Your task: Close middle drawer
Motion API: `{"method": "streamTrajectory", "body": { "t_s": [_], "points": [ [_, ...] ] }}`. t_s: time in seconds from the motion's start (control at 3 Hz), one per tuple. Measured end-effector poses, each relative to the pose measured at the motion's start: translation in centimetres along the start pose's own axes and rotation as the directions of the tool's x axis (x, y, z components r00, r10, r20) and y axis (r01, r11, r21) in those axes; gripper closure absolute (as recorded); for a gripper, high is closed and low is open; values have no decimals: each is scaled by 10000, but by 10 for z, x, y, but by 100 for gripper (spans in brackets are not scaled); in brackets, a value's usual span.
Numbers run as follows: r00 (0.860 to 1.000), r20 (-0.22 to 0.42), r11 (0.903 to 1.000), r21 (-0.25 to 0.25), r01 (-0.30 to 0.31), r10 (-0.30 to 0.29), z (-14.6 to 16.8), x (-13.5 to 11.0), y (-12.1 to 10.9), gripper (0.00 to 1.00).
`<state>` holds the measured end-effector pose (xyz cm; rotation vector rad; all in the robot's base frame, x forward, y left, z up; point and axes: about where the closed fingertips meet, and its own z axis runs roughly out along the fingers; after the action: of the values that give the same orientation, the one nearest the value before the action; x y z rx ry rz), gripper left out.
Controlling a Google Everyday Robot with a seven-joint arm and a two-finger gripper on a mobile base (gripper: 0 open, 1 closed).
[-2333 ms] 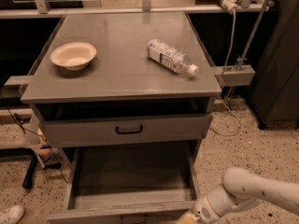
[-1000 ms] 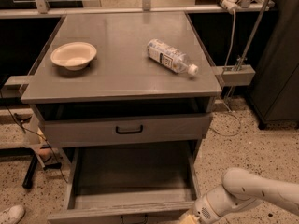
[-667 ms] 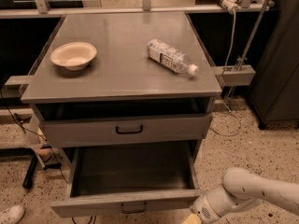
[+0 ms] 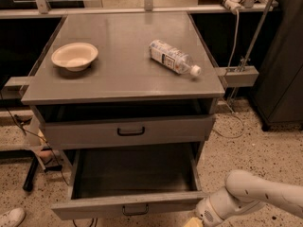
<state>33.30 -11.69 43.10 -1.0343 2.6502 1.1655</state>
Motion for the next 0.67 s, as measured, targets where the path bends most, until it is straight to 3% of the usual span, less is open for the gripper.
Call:
{"method": "streamTrajectory", "body": {
  "t_s": [0.67],
  "points": [
    [10000,3,10000,2,-2,2,0,0,0,66]
  ]
}}
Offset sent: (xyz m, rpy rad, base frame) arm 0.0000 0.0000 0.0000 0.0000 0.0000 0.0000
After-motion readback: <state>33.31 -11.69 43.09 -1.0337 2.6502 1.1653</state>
